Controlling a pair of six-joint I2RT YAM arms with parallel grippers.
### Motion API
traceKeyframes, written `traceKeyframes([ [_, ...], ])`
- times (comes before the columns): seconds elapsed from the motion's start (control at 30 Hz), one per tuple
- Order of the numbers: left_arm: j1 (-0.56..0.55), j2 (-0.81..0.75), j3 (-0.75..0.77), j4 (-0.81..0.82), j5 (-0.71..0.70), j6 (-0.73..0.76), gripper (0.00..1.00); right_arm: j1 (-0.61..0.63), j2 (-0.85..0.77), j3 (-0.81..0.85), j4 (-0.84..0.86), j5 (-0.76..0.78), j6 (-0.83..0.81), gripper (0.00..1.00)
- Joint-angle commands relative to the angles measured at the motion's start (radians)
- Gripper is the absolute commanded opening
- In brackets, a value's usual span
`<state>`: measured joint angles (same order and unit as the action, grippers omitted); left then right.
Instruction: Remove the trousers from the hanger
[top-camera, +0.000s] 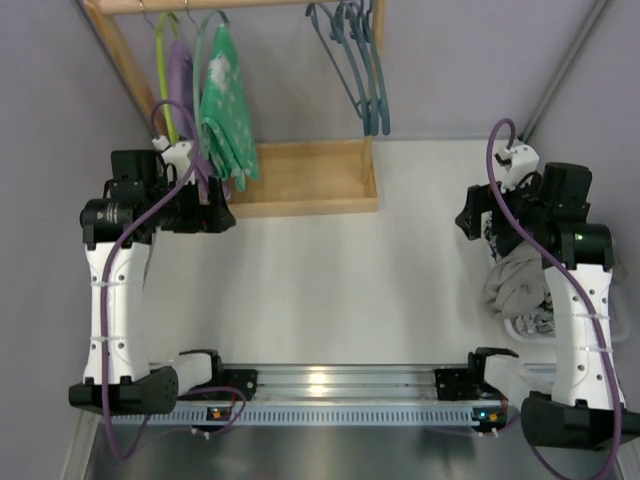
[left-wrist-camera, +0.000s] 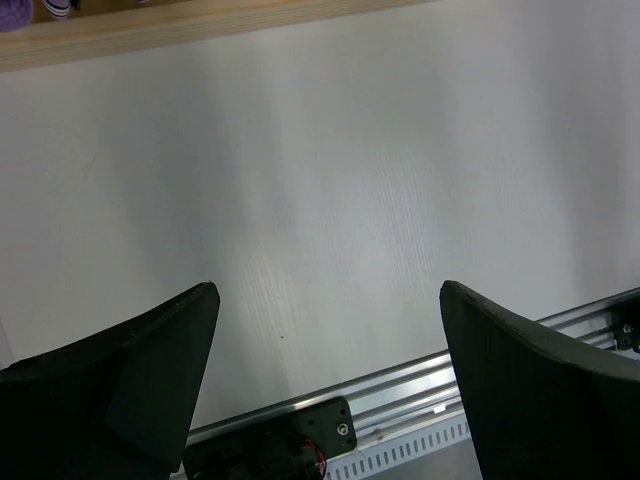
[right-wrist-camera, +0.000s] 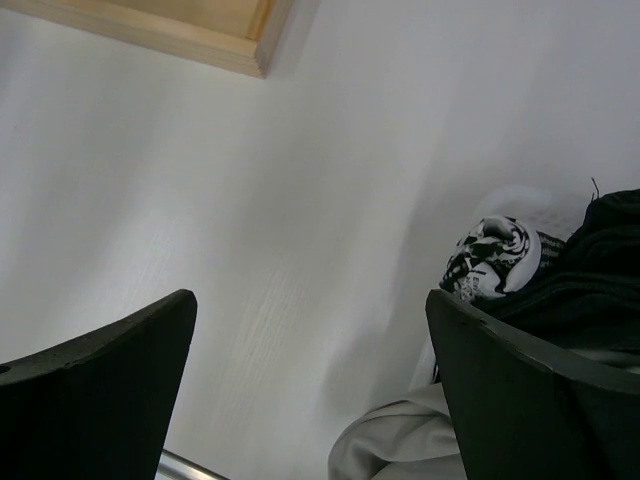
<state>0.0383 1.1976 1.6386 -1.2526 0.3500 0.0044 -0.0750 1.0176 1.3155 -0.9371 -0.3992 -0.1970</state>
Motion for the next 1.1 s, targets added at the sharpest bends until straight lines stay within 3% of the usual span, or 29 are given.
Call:
traceKeyframes([
  [0.0,-0.002,-0.042,0.039,0.047,-0.014,-0.034,0.99,0.012,-0.022,0.002,0.054,0.010,0.011,1.00],
  [0.23,0.000,-0.142,0.184,0.162,0.000,0.057,0.99,0.014,-0.017,0.001,0.055,0.023,0.001,0.99],
  [0.37,0.000,-0.095,0.302,0.165,0.015,0.000,0.98,0.012,-0.014,0.007,0.052,0.022,0.004,0.99],
  [0.53,0.000,0.029,0.481,0.231,0.004,-0.144,0.97,0.012,0.002,0.021,0.046,0.031,0.005,0.99],
  [0.7,0.000,0.178,0.650,0.272,-0.012,-0.195,0.89,0.012,0.022,0.042,0.035,0.036,0.005,0.99],
  [0.83,-0.002,0.258,0.678,0.369,-0.055,-0.217,0.85,0.012,0.030,0.039,0.037,0.045,0.005,0.99],
  [0.97,-0.003,0.345,0.676,0.444,-0.131,-0.251,0.73,0.012,0.030,0.037,0.038,0.051,0.005,0.99],
  [1.07,-0.003,0.391,0.684,0.488,-0.147,-0.274,0.70,0.012,0.033,0.042,0.038,0.054,0.002,1.00],
])
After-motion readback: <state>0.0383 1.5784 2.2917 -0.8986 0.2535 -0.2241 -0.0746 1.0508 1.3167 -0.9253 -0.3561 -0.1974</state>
